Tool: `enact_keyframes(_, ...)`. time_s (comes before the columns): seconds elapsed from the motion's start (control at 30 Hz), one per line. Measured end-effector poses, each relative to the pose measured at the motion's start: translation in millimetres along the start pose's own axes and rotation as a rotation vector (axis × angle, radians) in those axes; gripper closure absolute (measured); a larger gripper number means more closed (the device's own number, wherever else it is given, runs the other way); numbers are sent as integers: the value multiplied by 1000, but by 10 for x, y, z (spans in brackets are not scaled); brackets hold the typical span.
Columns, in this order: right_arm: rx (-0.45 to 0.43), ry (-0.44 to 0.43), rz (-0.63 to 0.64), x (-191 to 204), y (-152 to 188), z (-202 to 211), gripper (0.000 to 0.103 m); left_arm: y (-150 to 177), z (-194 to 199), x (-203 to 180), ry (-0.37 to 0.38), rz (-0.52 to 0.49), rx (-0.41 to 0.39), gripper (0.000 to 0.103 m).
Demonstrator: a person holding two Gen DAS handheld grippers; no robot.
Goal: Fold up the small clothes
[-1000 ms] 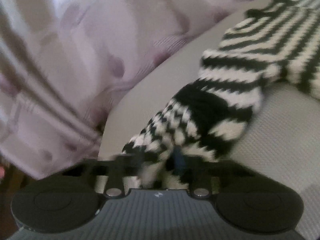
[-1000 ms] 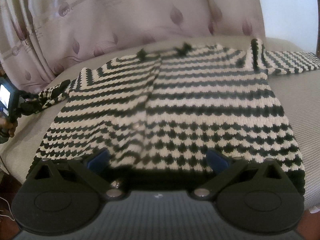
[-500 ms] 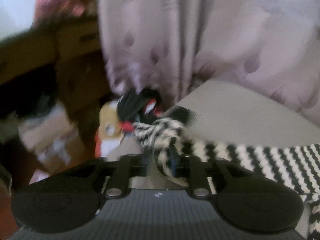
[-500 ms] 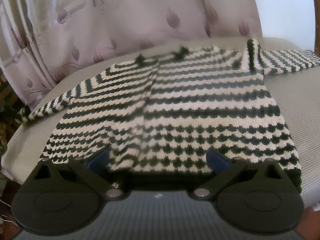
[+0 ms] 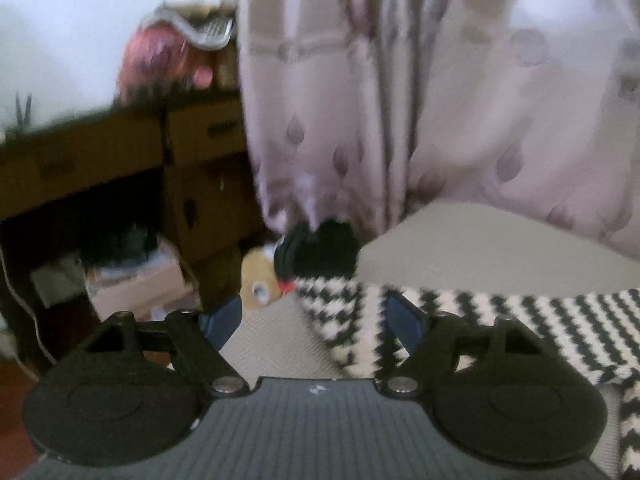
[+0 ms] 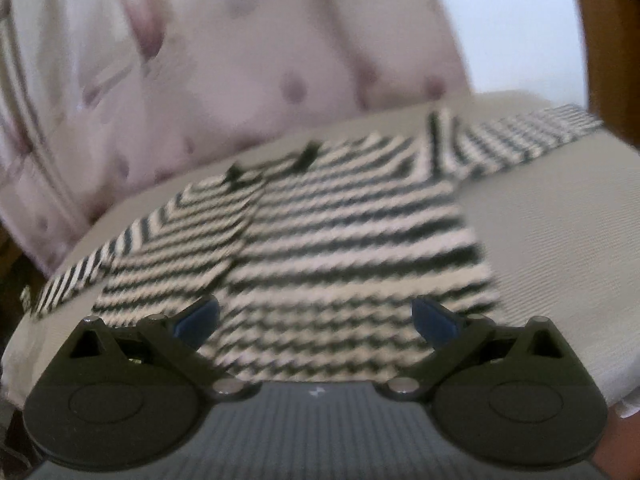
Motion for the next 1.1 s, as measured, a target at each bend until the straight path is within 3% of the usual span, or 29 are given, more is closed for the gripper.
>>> enact_keyframes(0.1,-92,55,-34,-378,-186,229,0,-11,261,-239,26,-46,-59,16)
enact_keyframes(0.23,-204,105,-122,-1007,-430,483,0,61,500,-650,135,-97,-69,10)
enact_keyframes(0.37,-254,161,-188,-1650,-690,597,0,232,526,-1065,242,-145,-10,8)
enact_keyframes(0.43,-286,145,-239,-1952,-829,631,0,348,497,-1191,275,-136,34,8)
enact_keyframes(0.63,-322,145,-378,-2876,-1240,531,0,577,377,-1359,250,-122,76,8)
enact_keyframes(0.8,-317,208,-431,-3642,-1623,311,20,641,380,-1436,222,-176,57,8)
enact_keyframes(1.1,-289,346,-535,-4658,-1951,-188,20,689,492,-1610,216,-310,-8,4)
Point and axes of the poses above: each gripper's, at about its wrist camera, not at the fingertips, and z roughly against the way its jaws point, x to its left, y to its underside, the point moved 9 cm from there along -z, roughly the way its jaws point, and after that the axes turned 14 degrees about -y, right-handed, at the moved point
